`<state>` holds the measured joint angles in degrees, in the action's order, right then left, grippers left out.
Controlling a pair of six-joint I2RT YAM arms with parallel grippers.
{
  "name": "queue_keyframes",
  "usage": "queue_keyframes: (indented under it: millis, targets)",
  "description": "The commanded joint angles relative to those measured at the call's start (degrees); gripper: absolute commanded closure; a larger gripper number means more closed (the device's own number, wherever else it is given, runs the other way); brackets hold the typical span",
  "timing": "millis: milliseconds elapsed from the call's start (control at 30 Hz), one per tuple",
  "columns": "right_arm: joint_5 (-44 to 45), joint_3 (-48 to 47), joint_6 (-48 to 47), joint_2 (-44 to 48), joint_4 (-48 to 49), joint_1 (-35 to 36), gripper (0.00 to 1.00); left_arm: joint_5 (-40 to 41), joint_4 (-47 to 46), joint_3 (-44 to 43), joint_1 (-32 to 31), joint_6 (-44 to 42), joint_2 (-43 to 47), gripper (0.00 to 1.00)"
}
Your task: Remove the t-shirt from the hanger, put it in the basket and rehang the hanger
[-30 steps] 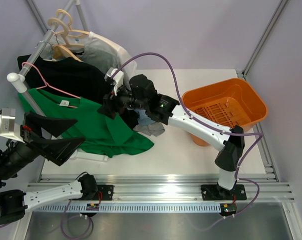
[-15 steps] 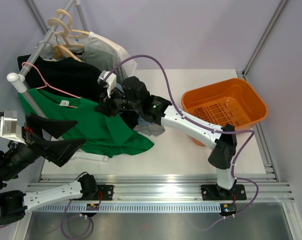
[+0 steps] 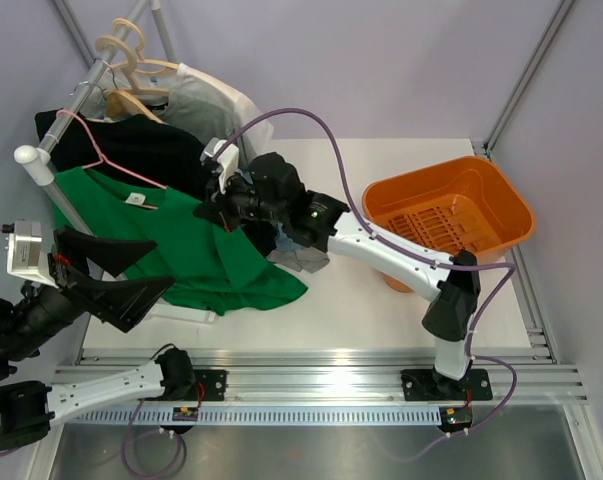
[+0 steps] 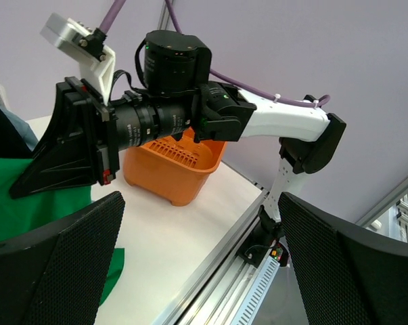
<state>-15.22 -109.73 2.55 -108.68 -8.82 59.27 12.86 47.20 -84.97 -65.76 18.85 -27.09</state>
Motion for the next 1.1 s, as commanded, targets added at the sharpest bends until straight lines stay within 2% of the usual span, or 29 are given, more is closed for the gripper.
queue_keyframes:
  millis: [0, 133, 400, 733, 900, 1067]
  targets:
    - [4.85, 1.53, -1.58, 8.3, 7.4, 0.24, 1.0, -0.12, -0.62, -0.63, -0.25, -1.19, -0.24, 0.01]
    - [7.22, 2.15, -3.76, 11.29, 7.06, 0.41, 1.0, -0.65, -0.36, -1.95, -0.25, -0.31, -0.24, 0.01]
    - [6.61, 5.05, -4.65, 14.73, 7.67, 0.32, 1.0, -0.3, -0.18, -2.75, -0.16, 0.92, 0.63, 0.01]
    - [5.82, 1.71, -3.34, 12.18, 11.98, 0.32, 1.0, 1.9, 0.87, -1.6, -0.16, 0.66, 1.16, 0.01]
    - [6.34, 6.45, -1.24, 14.99, 15.67, 0.32, 1.0, 4.09, 2.54, -2.48, -0.25, 0.66, 1.34, 0.01]
    - [8.11, 12.34, -1.32, 19.99, 12.78, 0.32, 1.0, 5.68, 2.9, -3.1, -0.25, 2.33, 1.78, 0.01]
